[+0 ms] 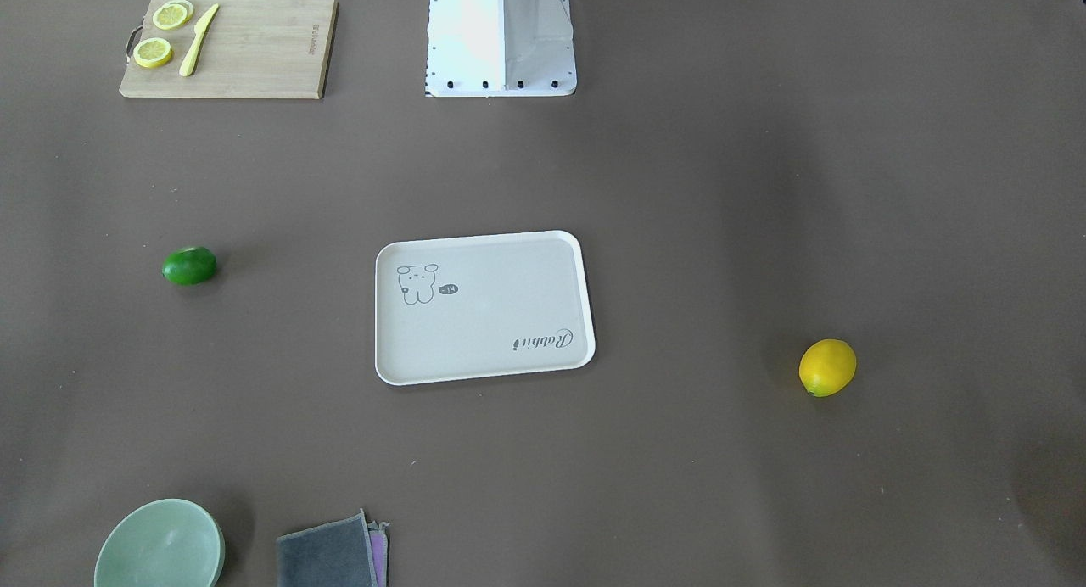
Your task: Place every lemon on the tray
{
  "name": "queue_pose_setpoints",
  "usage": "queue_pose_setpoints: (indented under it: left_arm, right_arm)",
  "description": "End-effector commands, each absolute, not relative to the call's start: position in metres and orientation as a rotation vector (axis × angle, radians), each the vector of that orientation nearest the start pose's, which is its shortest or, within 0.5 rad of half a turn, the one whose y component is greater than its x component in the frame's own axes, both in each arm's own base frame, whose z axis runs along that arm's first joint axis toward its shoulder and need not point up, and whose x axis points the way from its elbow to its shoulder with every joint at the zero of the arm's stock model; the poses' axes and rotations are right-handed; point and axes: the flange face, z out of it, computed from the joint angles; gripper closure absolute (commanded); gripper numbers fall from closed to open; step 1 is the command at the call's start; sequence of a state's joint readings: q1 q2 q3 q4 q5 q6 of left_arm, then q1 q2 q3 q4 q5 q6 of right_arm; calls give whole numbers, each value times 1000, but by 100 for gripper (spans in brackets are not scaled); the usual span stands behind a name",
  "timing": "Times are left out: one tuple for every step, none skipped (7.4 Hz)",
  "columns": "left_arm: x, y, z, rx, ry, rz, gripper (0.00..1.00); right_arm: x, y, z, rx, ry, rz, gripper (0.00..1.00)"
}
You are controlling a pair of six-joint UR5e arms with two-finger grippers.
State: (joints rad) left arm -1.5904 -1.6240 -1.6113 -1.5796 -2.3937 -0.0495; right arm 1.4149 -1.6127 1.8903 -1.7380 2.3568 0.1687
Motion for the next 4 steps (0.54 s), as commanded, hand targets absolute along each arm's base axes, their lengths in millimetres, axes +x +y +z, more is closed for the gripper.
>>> queue_pose_setpoints:
  left_arm:
    - [-58,-518,610,85,825,13,1]
    - [-41,-523,605,79,826,44,1]
    - [-7,-539,594,64,825,108,1]
    - [9,-543,587,63,830,138,1]
  right_arm:
    - [-8,-470,542,-29,-789,-24,0]
    - [-9,-470,542,-31,-789,-21,0]
    - [-10,-471,542,-33,-789,-16,0]
    - [-11,-471,541,-35,-790,-18,0]
